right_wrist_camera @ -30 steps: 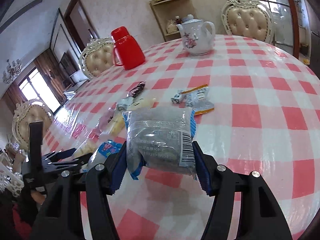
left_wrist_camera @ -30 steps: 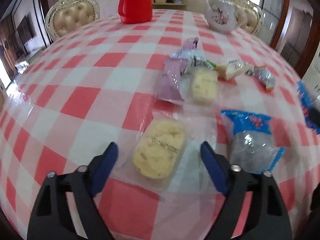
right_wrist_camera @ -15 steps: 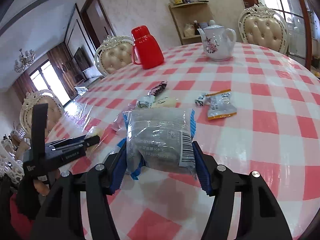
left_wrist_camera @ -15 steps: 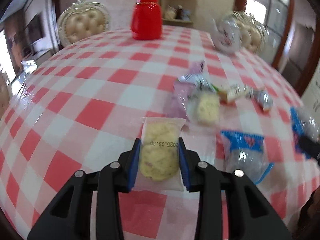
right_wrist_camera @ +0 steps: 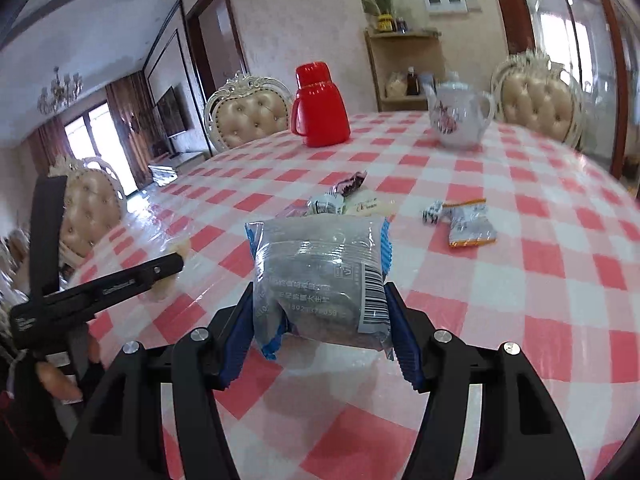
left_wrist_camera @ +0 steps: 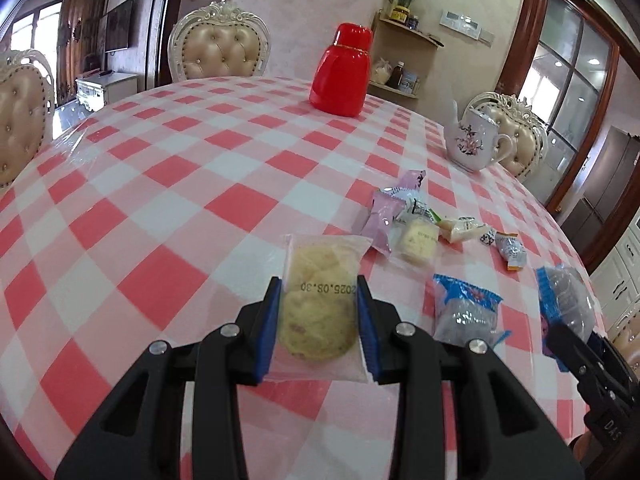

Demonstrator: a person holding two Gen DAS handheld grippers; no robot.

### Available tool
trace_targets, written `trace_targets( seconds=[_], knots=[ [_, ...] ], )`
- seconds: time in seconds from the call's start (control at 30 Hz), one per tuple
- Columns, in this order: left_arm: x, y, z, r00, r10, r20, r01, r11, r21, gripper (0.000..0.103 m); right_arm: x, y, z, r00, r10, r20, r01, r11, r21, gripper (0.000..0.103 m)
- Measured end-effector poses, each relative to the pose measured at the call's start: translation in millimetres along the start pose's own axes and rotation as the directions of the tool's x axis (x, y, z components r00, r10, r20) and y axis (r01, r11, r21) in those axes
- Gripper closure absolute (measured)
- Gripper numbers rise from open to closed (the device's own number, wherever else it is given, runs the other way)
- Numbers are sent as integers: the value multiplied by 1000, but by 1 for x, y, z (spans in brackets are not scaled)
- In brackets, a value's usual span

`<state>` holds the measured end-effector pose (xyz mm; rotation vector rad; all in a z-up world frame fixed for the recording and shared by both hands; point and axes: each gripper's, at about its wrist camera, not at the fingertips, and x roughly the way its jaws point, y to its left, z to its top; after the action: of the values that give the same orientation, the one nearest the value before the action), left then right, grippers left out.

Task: Organize snacks
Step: 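Carry the grey-snack bag with the right gripper while the left carries the cake bag to the bin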

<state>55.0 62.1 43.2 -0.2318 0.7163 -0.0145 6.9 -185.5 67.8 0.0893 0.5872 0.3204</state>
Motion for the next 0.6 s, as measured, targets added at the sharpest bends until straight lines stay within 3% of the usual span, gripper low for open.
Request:
trace_targets(
  seconds=[0.33,0.6],
  knots=[
    [-29,11,-17,997,50,60,-51,999,5,67,-7,48,-19,999,45,-29,-46,998,-53,43],
    [-69,27,-40,992,84,91,-81,996,-31,67,-3,58,-23,997,64,-52,-67,996,-50,43]
  ],
)
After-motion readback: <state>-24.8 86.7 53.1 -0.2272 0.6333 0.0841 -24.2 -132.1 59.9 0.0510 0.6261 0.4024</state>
